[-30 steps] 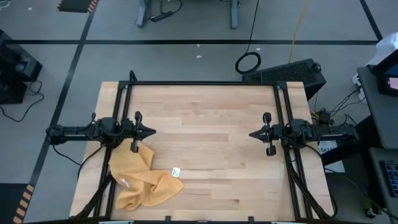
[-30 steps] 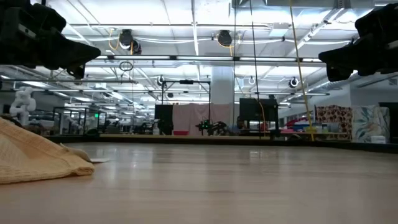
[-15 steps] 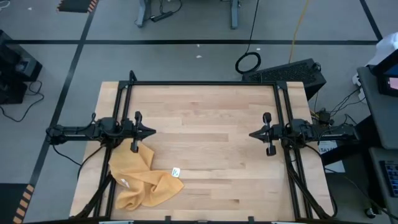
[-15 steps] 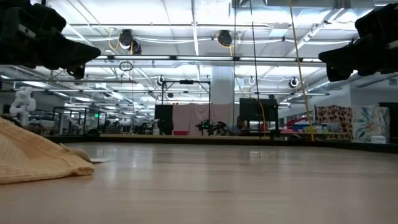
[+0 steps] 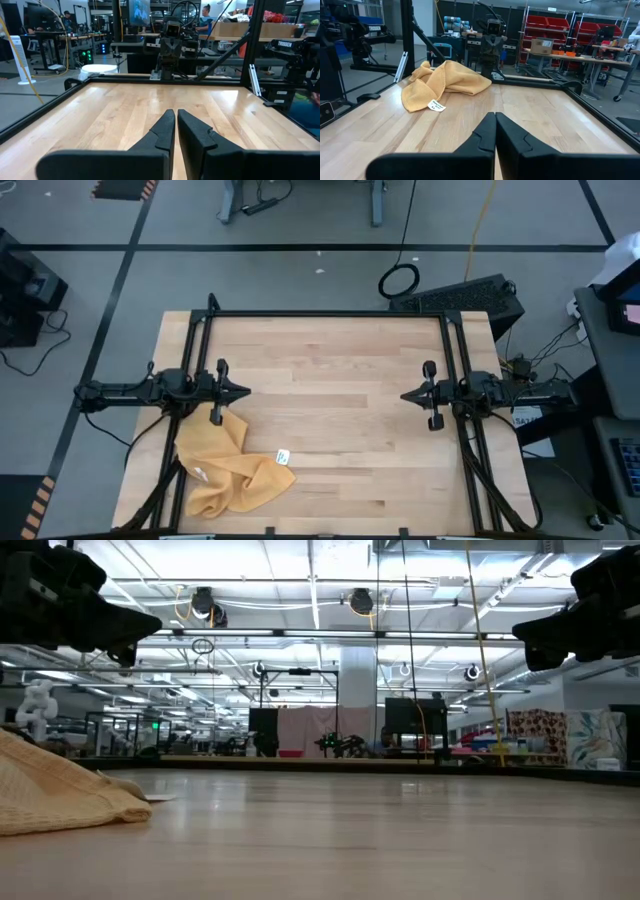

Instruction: Roll towel

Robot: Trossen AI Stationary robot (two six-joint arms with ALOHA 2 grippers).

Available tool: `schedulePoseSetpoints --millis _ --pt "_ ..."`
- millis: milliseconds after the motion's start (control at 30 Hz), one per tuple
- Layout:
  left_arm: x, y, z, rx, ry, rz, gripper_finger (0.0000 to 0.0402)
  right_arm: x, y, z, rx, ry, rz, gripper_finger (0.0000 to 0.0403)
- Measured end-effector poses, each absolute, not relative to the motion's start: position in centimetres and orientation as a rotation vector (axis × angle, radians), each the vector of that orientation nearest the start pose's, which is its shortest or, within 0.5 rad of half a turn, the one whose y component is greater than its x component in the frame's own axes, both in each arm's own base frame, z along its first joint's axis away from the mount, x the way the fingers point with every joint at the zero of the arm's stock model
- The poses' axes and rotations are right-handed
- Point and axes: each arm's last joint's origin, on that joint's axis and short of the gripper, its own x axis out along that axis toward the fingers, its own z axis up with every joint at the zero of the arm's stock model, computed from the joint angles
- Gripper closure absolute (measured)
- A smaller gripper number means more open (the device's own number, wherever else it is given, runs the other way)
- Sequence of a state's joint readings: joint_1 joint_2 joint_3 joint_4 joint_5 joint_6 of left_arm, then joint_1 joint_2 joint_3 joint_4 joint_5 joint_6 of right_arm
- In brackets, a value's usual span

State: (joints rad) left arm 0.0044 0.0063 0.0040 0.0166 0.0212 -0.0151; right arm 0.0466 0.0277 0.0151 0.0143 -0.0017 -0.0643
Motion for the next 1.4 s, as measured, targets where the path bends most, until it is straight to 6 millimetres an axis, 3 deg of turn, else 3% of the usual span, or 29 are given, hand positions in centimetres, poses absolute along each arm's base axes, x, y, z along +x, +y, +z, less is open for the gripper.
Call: schedulePoseSetpoints --millis 1400 --pt "9.78 -0.02 16.62 0.060 -0.016 -0.016 0.0372 9.84 0.47 16.91 -0.064 -0.016 0.048 0.0403"
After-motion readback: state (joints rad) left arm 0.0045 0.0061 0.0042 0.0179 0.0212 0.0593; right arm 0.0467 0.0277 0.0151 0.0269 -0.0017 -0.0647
